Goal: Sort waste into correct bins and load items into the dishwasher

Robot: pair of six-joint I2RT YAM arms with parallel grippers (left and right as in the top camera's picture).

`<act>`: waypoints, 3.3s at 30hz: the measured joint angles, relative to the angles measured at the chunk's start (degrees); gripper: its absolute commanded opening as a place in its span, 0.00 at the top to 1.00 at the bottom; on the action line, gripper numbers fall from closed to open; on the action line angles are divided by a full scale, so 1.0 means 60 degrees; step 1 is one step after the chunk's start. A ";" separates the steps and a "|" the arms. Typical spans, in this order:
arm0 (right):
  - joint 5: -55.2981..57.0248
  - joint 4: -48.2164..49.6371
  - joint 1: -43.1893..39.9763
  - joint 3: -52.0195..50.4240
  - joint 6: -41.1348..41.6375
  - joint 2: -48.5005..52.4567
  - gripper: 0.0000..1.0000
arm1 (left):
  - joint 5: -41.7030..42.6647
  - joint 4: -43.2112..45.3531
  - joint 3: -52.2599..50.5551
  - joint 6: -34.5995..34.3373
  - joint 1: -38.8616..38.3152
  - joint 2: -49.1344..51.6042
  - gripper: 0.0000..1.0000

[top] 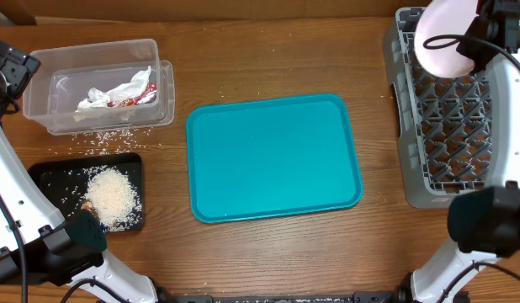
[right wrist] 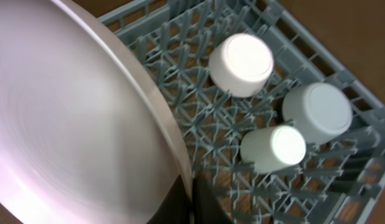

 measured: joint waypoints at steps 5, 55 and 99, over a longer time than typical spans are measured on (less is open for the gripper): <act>0.1089 0.0652 0.0084 -0.0018 -0.0062 0.0962 0.96 | 0.0000 -0.0004 0.0000 -0.0004 0.0000 0.0000 0.00; -0.8233 0.1206 -0.3814 0.0157 0.0474 0.1224 0.96 | 0.0000 0.0000 0.0000 -0.0004 0.0000 0.0000 0.00; -1.0710 -0.4918 -0.2528 -0.0124 -0.1326 -0.6597 0.00 | 0.0004 0.0000 0.0000 -0.0004 0.0000 0.0000 0.00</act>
